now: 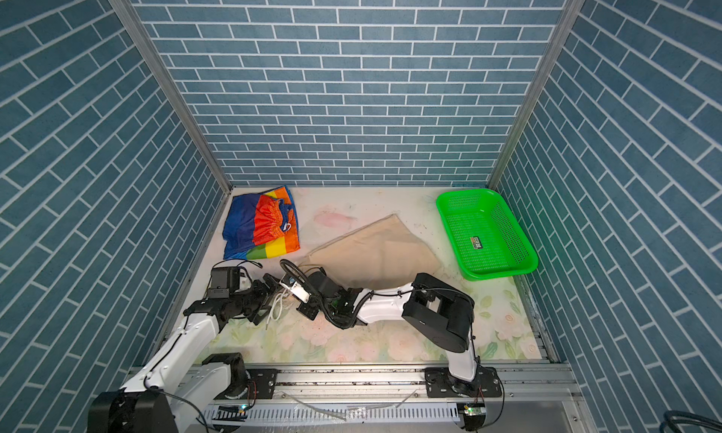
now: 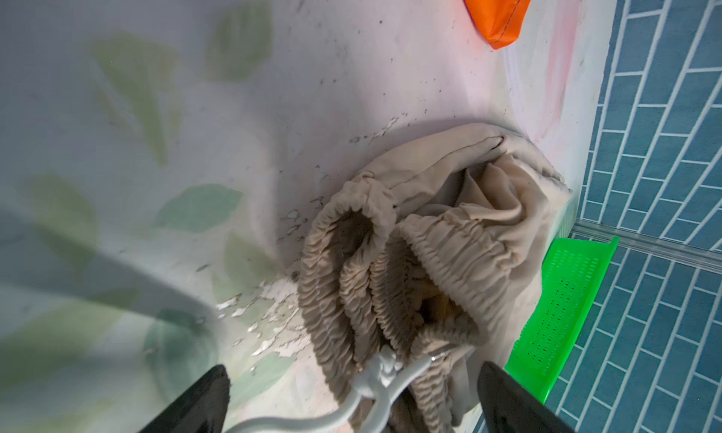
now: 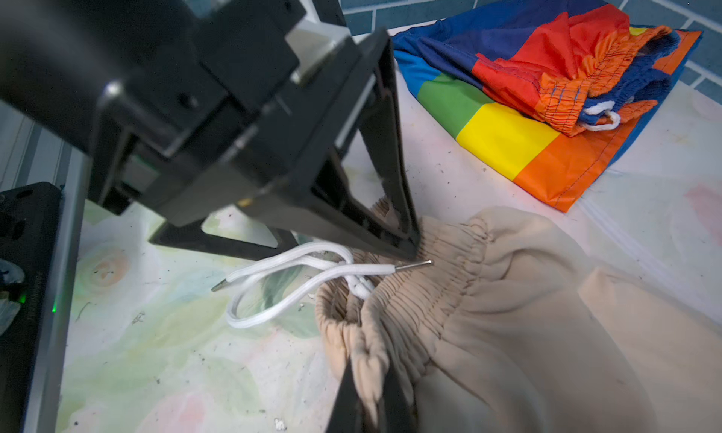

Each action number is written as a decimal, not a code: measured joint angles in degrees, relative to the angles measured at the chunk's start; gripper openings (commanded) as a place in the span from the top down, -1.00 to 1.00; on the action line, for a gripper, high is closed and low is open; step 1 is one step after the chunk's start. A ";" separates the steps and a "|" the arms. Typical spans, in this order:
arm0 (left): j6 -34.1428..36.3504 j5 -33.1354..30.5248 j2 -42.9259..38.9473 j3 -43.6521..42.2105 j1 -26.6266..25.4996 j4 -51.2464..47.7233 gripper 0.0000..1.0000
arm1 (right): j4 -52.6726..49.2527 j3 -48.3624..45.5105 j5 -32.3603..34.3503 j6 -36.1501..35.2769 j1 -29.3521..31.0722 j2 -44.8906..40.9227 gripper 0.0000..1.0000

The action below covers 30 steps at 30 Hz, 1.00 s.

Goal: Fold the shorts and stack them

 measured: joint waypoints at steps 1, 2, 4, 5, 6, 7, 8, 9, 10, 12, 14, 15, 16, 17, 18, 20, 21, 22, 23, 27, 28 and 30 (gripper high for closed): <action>-1.03 -0.70 0.26 -0.44 -0.94 1.55 -0.99 | 0.20 -0.15 -0.13 0.35 -0.02 -0.17 1.00; -2.29 -1.66 0.79 -0.83 -2.38 3.39 -0.99 | 0.39 -0.37 -0.28 0.59 -0.11 -0.39 1.00; -4.11 -3.39 2.21 -1.07 -5.01 6.49 -0.98 | 0.70 -0.61 -0.52 1.33 -0.26 -0.72 1.00; -4.96 -4.15 3.17 -1.09 -6.23 8.02 -0.92 | 0.90 -0.72 -0.72 1.51 -0.39 -0.90 1.00; -5.95 -4.83 4.28 -1.16 -7.32 9.55 -0.82 | 1.14 -0.83 -0.90 1.68 -0.55 -1.07 1.00; -6.45 -5.38 5.27 -1.22 -8.11 10.78 -0.75 | 1.38 -0.98 -1.09 1.90 -0.68 -1.27 1.00; -7.21 -6.05 6.36 -1.38 -8.92 12.31 -0.65 | 1.60 -1.27 -1.40 1.95 -0.83 -1.53 1.00; -7.93 -6.58 7.39 -1.49 -9.55 13.66 -0.43 | 1.75 -1.55 -1.73 2.05 -0.96 -1.84 1.00; -8.37 -7.08 8.22 -1.51 -10.05 14.58 -0.24 | 1.81 -1.68 -2.05 2.34 -1.01 -2.05 1.00; -8.90 -7.69 9.79 -1.29 -10.78 16.50 0.26 | 1.81 -1.86 -2.80 2.86 -1.16 -2.25 1.00; -8.50 -8.09 11.02 -0.33 -11.08 16.85 0.66 | 1.55 -1.86 -3.58 3.06 -1.20 -2.25 0.97; -8.22 -8.37 11.47 0.59 -11.19 16.35 0.81 | 1.42 -1.86 -4.09 3.32 -1.20 -2.25 0.74; -7.54 -8.61 11.74 1.60 -11.28 15.63 0.88 | 1.40 -1.86 -4.48 3.48 -1.20 -2.25 0.45; -6.78 -8.96 11.80 3.04 -11.37 14.21 0.95 | 1.42 -1.86 -4.90 4.00 -1.27 -2.29 0.21; -5.79 -9.22 11.78 4.42 -11.39 13.00 0.98 | 1.42 -1.86 -5.49 4.17 -1.42 -2.45 0.06; -4.63 -10.01 11.72 6.23 -11.39 11.89 1.00 | 1.42 -1.86 -6.10 4.74 -1.53 -2.99 -0.03; -3.21 -10.47 11.50 7.32 -11.15 9.99 1.00 | 1.36 -2.12 -6.82 6.25 -2.45 -3.67 -0.03; -1.73 -10.67 11.39 8.98 -10.78 6.47 1.00 | 0.98 -2.84 -8.07 6.54 -2.99 -4.85 -0.04; 0.02 -10.73 11.13 10.99 -10.19 3.08 1.00 | 0.37 -3.89 -9.09 7.96 -4.15 -6.60 -0.04; 7.30 -11.15 10.93 19.23 -6.86 -7.72 1.00 | -1.81 -7.15 -11.76 13.05 -12.76 -14.34 -0.06; 8.87 -11.26 10.95 20.74 -6.10 -9.92 1.00 | -2.05 -7.76 -11.96 14.12 -14.88 -15.72 -0.09; 12.13 -11.39 11.26 23.34 -4.52 -14.45 1.00 | -2.29 -9.51 -12.68 16.63 -18.93 -18.21 -0.11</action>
